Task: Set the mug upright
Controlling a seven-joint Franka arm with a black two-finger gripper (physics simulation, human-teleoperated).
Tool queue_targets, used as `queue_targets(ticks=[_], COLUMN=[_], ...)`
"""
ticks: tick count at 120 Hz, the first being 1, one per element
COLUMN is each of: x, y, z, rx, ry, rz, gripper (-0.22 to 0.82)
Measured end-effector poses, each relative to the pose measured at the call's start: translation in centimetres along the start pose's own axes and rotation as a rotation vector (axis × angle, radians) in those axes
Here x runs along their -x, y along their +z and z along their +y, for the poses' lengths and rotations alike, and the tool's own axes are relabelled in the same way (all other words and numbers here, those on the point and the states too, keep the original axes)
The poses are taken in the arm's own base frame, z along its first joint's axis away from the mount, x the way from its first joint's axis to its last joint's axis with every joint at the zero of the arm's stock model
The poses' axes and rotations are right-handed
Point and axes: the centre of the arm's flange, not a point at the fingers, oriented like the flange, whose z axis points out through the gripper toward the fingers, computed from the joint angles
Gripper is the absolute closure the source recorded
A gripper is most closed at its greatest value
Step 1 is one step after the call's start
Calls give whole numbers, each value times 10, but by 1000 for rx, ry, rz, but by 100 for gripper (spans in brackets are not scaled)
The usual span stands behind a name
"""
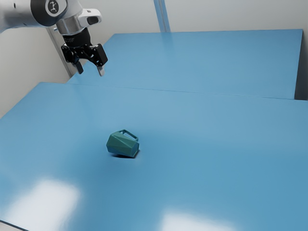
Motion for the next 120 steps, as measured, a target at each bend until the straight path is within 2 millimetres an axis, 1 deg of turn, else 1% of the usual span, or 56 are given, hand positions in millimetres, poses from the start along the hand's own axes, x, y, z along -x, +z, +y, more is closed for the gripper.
queue_targets(ticks=[19, 32, 38, 43, 49, 56, 61, 66, 77, 84, 100, 111, 120], x=[4, 16, 20, 21, 23, 26, 28, 30, 32, 33, 38, 43, 46], y=[1, 11, 23, 32, 44, 57, 63, 66, 85, 96, 133, 161, 177], z=[-4, -6, -10, -18, -34, -58, -72, -81, -86, -92, -103, -106, -110], rx=[3, 37, 58, 80, 113, 150, 170, 188, 243, 281, 391, 471, 521], ry=[-6, -12, -18, -32, -60, -101, -125, -137, -138, -145, -168, -181, -186], rz=[-5, -26, -34, -35, -32, -22, -5, 11, 38, 57, 97, 129, 163], gripper=[2, 2, 2, 2, 2, 2, 2, 2, 2, 2, 3, 3, 3])
